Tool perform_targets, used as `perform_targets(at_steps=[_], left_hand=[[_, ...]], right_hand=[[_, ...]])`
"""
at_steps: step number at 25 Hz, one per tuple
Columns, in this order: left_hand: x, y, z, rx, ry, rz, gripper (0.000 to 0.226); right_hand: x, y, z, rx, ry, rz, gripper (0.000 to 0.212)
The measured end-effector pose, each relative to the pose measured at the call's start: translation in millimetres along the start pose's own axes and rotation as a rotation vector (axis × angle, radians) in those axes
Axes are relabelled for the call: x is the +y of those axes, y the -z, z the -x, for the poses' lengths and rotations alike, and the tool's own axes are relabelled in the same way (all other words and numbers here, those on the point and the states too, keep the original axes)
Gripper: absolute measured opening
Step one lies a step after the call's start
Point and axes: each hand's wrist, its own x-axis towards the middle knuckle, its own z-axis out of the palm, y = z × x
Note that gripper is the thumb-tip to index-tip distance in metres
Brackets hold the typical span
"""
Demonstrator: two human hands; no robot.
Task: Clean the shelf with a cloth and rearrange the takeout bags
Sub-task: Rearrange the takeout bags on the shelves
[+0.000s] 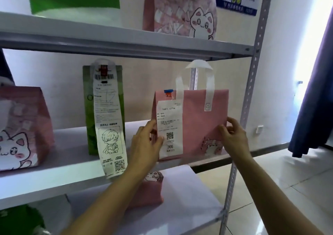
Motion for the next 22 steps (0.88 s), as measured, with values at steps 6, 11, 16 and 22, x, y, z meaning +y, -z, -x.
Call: perform_targets(at_steps=[6,11,16,22], left_hand=[[-28.5,-25.2,6.9,0.01,0.126,0.175,0.041],[-31.8,-46.6,-0.4,-0.137,0.21,0.233,0.053],[-37.8,-57.3,-17.5,-0.102,0.254,0.177,0.059],[-44.6,-69.6,-28.1,-0.14,0.29,0.211,0.055]], right_hand=[[49.5,-15.6,6.2,0.1,-0.04,-0.014,0.04],[61.5,-24.2,-9.7,0.021,-0.065,0.016,0.041],[63.8,-29.6,-28.8,-0.012,-0.085,0.061,0.041],[70.4,-35.9,-45.9,-0.033,-0.092,0.067,0.044]])
